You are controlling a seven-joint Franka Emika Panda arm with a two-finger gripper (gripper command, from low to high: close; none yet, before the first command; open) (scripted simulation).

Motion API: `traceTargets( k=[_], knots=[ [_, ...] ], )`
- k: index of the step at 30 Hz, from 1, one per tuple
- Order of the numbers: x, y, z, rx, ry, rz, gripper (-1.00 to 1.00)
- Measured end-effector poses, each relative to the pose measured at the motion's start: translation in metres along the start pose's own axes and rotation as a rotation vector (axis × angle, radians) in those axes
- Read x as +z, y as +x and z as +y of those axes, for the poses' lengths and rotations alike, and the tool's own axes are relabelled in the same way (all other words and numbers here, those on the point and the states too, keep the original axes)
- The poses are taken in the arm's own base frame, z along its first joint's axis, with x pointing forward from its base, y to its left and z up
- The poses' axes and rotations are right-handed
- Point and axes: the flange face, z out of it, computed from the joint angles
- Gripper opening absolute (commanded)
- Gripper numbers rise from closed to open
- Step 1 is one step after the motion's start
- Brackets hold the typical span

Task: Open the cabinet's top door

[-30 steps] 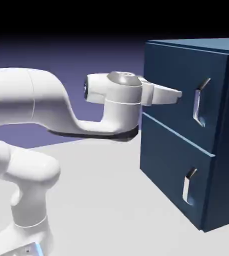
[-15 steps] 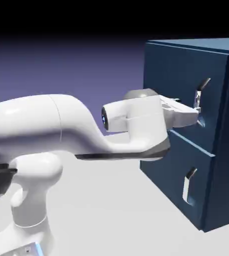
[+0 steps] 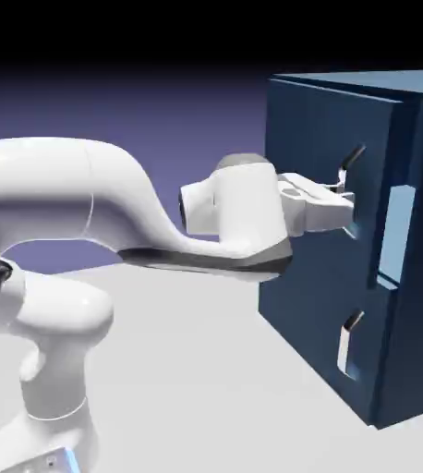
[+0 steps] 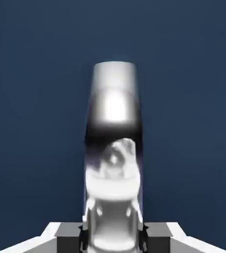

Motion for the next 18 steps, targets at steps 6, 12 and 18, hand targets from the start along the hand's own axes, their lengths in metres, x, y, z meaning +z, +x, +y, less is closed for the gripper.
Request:
traceTargets(
  k=[6, 12, 18],
  knots=[
    [-0.039, -0.011, -0.011, -0.002, -0.067, 0.066, -1.0],
    [-0.086, -0.028, -0.028, 0.001, -0.149, 0.148, -1.0],
    [-0.123, -0.046, -0.046, 0.001, -0.219, 0.219, -1.0]
  ],
)
